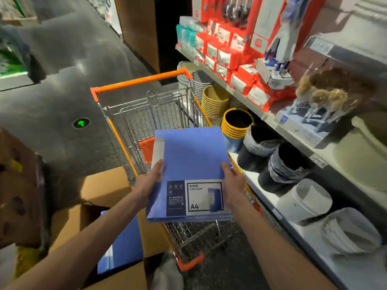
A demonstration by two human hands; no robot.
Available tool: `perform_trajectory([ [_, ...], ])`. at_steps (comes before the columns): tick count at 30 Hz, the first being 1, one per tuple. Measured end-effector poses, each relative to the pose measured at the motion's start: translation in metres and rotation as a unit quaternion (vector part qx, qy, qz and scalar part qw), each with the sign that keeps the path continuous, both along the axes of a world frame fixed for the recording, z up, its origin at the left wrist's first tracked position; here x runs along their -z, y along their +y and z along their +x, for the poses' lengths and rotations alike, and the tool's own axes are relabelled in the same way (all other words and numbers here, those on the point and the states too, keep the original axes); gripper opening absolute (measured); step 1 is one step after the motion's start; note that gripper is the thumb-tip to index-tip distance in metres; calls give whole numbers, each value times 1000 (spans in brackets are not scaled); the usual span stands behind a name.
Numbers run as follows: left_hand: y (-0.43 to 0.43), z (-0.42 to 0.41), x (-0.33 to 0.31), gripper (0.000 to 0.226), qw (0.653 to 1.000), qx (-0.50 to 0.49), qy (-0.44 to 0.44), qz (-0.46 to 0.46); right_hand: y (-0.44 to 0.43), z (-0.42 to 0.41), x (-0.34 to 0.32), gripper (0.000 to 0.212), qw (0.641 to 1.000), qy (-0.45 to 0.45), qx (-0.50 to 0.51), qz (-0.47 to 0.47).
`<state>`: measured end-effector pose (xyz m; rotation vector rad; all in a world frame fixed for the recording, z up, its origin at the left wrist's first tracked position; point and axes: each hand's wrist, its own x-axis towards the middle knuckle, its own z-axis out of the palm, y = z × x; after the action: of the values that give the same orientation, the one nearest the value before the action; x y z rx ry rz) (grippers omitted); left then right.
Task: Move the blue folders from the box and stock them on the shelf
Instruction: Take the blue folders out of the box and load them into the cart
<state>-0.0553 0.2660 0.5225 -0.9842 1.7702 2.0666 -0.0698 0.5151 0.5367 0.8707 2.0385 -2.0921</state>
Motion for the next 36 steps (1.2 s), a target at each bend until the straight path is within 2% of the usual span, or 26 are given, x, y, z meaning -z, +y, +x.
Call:
perform_trajectory([
  [2,-8,-35,19,67,999,17,-32,13,1,-26,16,34,1000,-22,-15,15],
  [5,-11,-78,55,59,998,-4,-68,-1,0,-62,40,68,993,-73,-57,80],
  [6,-11,-93,68,56,997,-15,-81,-2,-4,-74,42,67,987,-81,-79,111],
  [8,-10,-115,93,56,994,-44,-99,-17,-10,-93,45,47,969,-110,-127,182],
  [11,-10,-143,130,73,989,-55,-132,-41,-18,-127,68,35,932,-148,-206,260],
  [14,-5,-157,151,66,986,-66,-132,-77,-25,-147,84,56,889,-200,-261,318],
  [16,2,-171,171,56,984,-63,-135,-98,-28,-161,101,62,872,-209,-268,353],
  [19,10,-175,195,62,976,-73,-167,-115,-31,-161,119,59,851,-224,-305,364],
  [23,30,-186,215,59,971,-42,-189,-142,-27,-156,137,41,846,-217,-317,370],
  [30,57,-206,241,80,959,60,-206,-185,-14,-143,156,44,838,-252,-325,359],
  [32,58,-207,249,76,955,84,-216,-185,-12,-138,155,45,833,-249,-336,362],
  [36,55,-202,255,51,936,177,-221,-211,-10,-126,149,47,841,-233,-339,352],
])
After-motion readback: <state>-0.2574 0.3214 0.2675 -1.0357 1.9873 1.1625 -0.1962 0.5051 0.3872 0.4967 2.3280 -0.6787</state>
